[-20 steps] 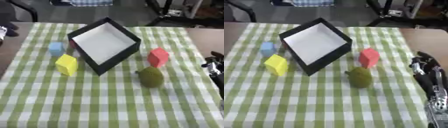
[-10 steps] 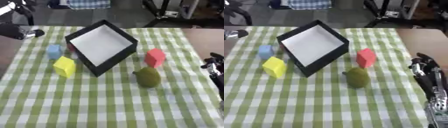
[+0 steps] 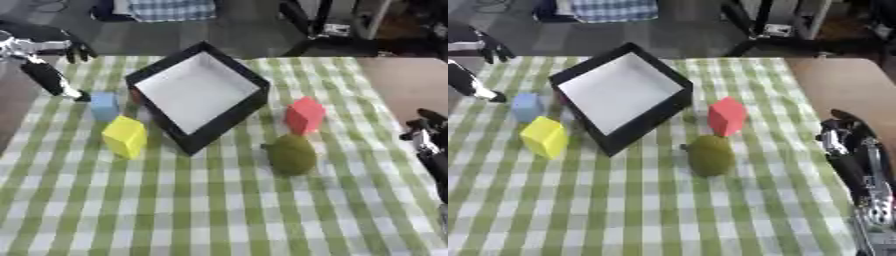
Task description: Pick up objects on the table and place them in the box.
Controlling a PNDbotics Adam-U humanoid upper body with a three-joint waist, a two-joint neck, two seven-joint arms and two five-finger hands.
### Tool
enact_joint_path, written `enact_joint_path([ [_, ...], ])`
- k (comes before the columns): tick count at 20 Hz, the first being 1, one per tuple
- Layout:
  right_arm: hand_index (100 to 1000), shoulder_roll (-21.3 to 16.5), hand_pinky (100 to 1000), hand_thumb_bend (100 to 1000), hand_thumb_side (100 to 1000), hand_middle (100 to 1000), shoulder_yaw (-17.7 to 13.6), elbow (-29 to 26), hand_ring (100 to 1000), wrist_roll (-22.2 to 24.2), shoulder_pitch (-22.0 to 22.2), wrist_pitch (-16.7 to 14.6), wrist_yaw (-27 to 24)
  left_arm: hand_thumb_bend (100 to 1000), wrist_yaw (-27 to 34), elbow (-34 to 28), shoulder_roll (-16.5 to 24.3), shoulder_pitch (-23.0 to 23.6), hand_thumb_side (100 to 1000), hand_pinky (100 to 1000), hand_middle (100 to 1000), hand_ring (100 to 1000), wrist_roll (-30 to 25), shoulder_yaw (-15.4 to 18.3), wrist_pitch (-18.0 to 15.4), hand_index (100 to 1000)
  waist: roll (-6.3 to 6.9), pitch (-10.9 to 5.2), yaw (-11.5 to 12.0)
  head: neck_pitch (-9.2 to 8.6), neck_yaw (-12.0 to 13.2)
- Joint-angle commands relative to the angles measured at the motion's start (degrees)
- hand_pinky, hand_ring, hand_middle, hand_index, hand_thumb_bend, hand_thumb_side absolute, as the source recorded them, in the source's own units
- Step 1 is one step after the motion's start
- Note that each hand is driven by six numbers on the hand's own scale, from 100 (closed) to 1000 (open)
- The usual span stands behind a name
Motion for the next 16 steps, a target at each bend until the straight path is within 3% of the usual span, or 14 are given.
enact_joint_path([
  [1,810,-1.3,828,100,515,621,-0.1,-0.4,577,0.2,-0.4,-0.2,0.2,515,-4.1,2.0,-0.5,-2.0,362,797,749,720,2.7,1.2,-0.4,903,0.56,-1.85,0.0,-0.11,0.0],
  [7,810,-1.2,828,100,516,621,-0.1,-0.4,577,0.3,-0.4,-0.2,0.1,466,-10.9,5.8,-3.0,-2.2,348,791,746,717,8.6,2.7,1.2,901,0.39,-1.69,0.0,-0.11,0.2],
  [16,810,-0.9,828,100,517,621,-0.1,-0.3,577,0.4,-0.6,-0.2,0.0,413,-17.5,10.7,-6.7,-1.5,343,771,698,684,16.9,6.1,6.8,894,0.04,-1.23,-0.5,-0.11,0.8],
])
